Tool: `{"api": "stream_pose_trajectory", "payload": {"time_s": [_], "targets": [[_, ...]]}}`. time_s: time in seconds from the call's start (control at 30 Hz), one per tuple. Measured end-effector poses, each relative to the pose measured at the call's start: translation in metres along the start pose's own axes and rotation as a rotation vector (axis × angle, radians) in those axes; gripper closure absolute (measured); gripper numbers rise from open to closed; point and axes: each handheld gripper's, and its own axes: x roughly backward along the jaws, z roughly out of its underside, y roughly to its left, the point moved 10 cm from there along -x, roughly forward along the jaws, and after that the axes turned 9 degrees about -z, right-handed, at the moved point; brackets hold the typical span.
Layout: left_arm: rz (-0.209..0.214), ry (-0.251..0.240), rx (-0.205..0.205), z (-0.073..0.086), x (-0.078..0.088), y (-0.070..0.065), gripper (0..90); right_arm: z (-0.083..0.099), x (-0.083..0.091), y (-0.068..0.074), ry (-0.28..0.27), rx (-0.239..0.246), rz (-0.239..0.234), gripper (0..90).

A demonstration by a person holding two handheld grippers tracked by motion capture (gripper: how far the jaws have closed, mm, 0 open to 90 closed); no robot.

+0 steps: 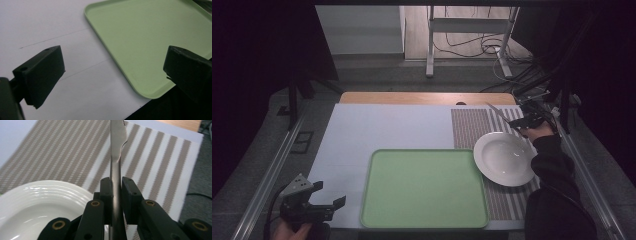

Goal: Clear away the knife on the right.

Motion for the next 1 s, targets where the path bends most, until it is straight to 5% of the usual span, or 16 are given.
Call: {"api": "stream_pose_trajectory", "payload": {"time_s": [0.37,0.8,1.0], "targets": [[0.000,0.000,0.003,0.000,0.000,0.000,3.3,0.005,0.006,0.039,-0.011,0.054,-0.045,80.4],[-0.001,0.002,0.003,0.000,0.000,0.000,3.3,0.026,0.012,0.104,0.001,0.131,-0.126,80.4],[-0.002,0.003,0.000,0.000,0.000,0.000,3.3,0.038,0.013,0.141,0.005,0.210,-0.175,80.4]]}}
